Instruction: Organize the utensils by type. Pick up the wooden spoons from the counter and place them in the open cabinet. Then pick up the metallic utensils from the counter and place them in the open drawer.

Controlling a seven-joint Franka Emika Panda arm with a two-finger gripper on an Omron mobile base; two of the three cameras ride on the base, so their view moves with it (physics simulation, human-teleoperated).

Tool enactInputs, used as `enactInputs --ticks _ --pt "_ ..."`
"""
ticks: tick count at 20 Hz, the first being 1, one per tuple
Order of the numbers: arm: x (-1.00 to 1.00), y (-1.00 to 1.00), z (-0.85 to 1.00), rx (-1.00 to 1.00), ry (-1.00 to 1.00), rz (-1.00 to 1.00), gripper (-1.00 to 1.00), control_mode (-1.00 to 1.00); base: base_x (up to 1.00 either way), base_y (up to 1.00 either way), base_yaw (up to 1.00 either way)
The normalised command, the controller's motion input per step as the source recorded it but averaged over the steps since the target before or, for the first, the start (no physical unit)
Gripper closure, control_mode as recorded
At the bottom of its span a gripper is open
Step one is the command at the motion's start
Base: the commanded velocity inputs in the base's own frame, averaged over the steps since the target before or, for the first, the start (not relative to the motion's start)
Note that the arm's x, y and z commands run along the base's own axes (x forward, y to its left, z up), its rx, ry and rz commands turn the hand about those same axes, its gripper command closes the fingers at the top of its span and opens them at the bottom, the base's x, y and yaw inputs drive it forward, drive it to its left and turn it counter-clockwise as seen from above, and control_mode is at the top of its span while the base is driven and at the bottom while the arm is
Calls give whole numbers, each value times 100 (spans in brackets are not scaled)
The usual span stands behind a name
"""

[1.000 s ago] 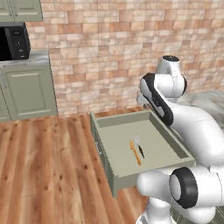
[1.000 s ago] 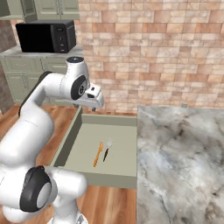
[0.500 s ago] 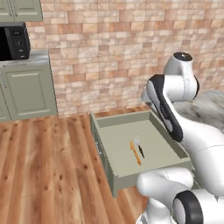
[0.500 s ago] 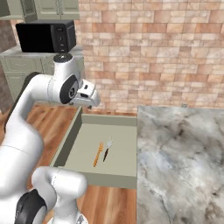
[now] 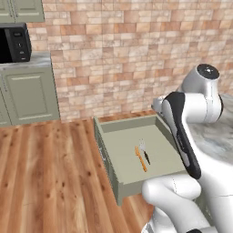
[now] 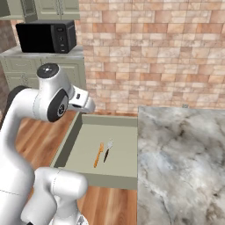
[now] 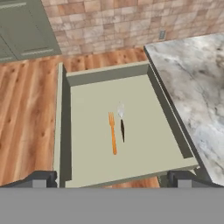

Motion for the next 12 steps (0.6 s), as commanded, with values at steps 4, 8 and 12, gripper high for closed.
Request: enactInputs --ticks 4,8,12 --pt "-11 1 17 0 2 0 -100 -100 0 0 0" --pt "0 6 0 -1 0 0 -100 -100 0 0 0" --pt "0 0 -1 0 0 0 -100 -100 0 0 0"
